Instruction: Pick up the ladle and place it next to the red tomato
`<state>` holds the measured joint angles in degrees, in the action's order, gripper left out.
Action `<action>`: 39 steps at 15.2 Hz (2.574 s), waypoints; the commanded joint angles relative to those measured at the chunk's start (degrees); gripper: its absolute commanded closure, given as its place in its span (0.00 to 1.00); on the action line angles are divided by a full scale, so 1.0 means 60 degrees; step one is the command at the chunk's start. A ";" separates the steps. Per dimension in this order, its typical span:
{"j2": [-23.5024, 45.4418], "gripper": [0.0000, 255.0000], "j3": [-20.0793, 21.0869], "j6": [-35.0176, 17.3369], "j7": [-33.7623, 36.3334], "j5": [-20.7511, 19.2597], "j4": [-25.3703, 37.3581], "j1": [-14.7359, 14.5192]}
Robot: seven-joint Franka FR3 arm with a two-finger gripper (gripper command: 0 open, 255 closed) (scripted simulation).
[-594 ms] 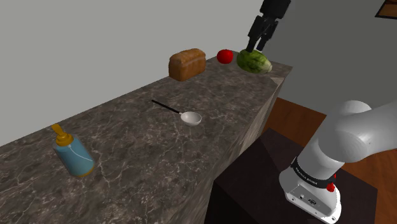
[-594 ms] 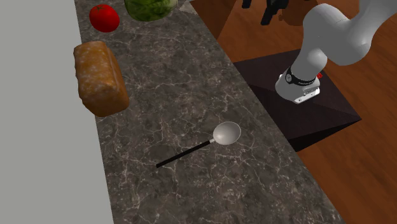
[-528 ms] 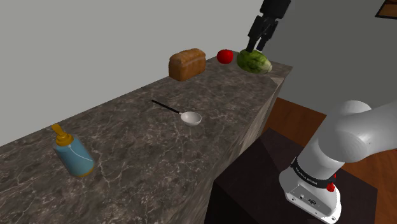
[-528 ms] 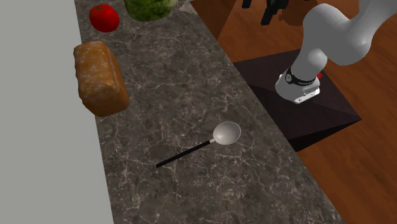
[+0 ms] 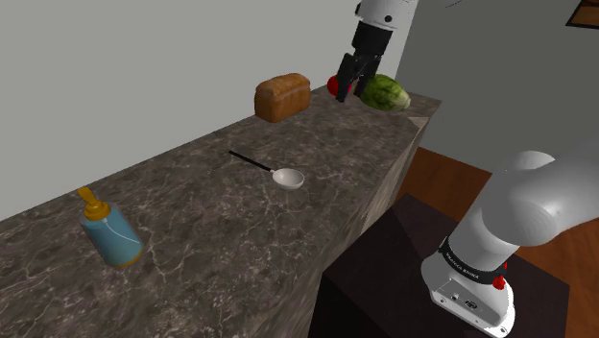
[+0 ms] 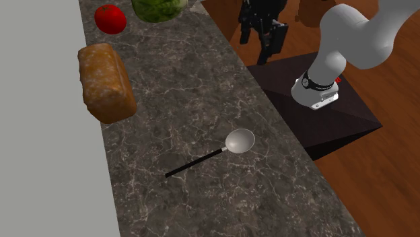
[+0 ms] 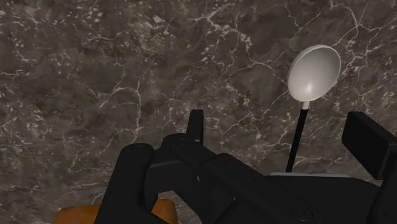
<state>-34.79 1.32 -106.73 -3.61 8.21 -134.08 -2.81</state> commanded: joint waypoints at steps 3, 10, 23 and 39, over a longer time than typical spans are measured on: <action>0.0974 0.00 0.0452 -0.1079 0.0345 0.0152 -0.0079 -0.0185; 0.3069 0.00 0.1175 -0.2769 0.0975 0.0161 0.0339 -0.0427; 0.7138 0.00 0.1917 -0.4808 0.2430 -0.0863 0.2288 -0.0924; 0.7742 1.00 0.1897 -0.5532 0.2541 -0.1023 0.2160 -0.0997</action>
<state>11.60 12.65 -139.91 11.63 2.05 -121.08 -8.75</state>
